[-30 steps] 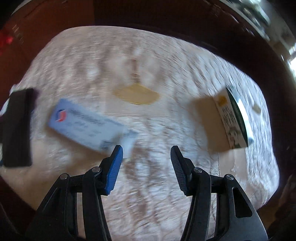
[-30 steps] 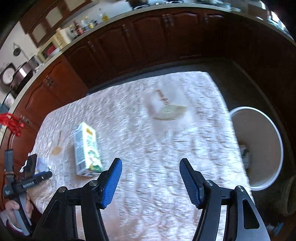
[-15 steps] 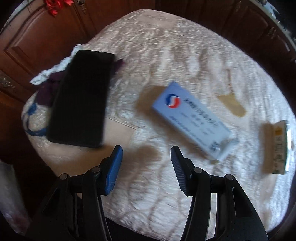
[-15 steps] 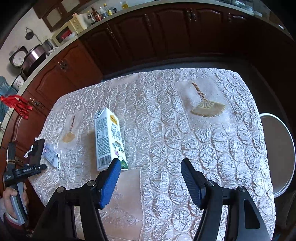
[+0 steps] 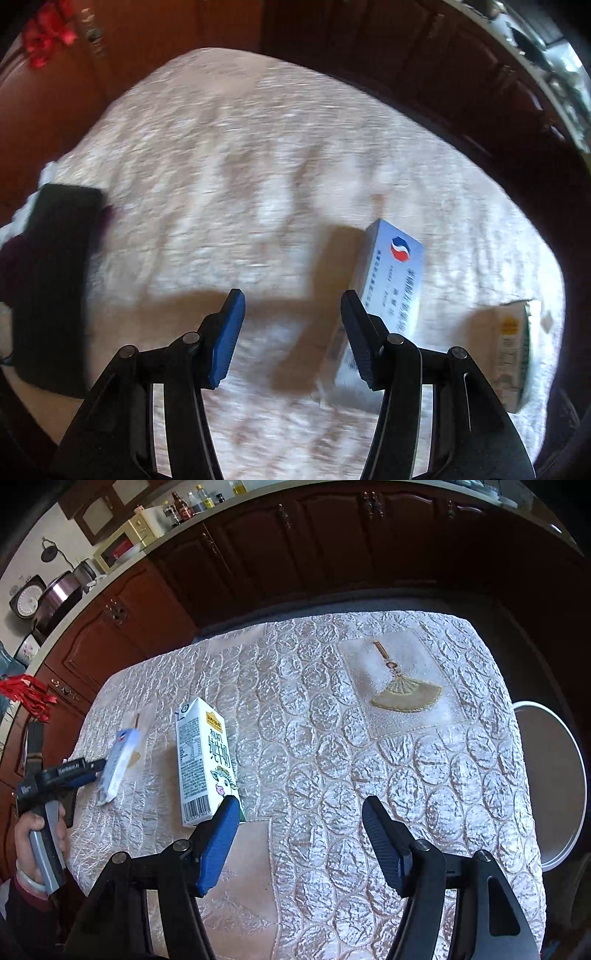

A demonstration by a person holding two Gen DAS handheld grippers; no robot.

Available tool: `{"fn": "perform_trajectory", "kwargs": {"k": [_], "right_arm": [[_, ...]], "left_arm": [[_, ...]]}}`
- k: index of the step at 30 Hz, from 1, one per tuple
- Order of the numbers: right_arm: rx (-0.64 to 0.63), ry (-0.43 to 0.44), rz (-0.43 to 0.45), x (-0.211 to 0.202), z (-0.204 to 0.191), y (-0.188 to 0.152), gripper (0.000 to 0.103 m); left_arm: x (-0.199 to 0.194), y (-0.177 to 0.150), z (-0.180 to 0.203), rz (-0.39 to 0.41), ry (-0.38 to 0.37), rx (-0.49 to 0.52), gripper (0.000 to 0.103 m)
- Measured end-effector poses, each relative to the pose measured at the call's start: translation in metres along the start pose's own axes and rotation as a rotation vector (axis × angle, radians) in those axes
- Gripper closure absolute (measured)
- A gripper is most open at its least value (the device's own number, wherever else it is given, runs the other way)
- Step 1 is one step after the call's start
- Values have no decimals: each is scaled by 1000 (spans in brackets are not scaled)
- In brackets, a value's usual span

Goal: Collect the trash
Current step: 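Grasp the blue-white medicine box with the left tool while the right tool grasps the milk carton, then carry the medicine box and milk carton over the white bucket with both tools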

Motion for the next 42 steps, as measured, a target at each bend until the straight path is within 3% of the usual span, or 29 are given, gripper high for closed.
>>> {"fn": "perform_trajectory", "kwargs": {"k": [3,5,8,12,20,21,22,24,25,34,42], "right_arm": [[-17,4,-2,3,-9,5,34],[-26,17,1,7,-18,10,31],[-58,36,-7,17,-34,18,31],[-114,51,-44,36,-61,28,31],[-163,39,-117,81,-89,43,31],[-153,45,-124,87,-89,43,40],[-142,51,-130,91,-89,42,56],[-119,60,-132,98,-85,40,60],[-114,65,-123,96,-83,39,60],[-82,90,-34,46,-57,29,63],[-2,77,32,3,-12,11,63]], "left_arm": [[-8,-5,15,0,-69,34,50],[-15,-11,25,3,-117,58,38],[-12,-12,46,5,-145,89,34],[11,-13,67,5,-60,160,34],[51,-6,79,-2,33,180,34],[56,-6,80,-3,42,187,34],[61,-4,82,-4,44,194,35],[63,-5,82,-10,51,203,48],[63,-6,83,-10,52,209,56],[11,-44,106,68,-31,282,56],[-29,-82,158,107,-78,395,56]]}}
Point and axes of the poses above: each gripper's, at about its wrist camera, not at the fingertips, and x roughly the way its jaws point, z to its right, y to its top, the point moved 1 cm from there along x, roughly the way its jaws point, and after that the axes turned 7 degrees about -x, right-handed, at the moved point
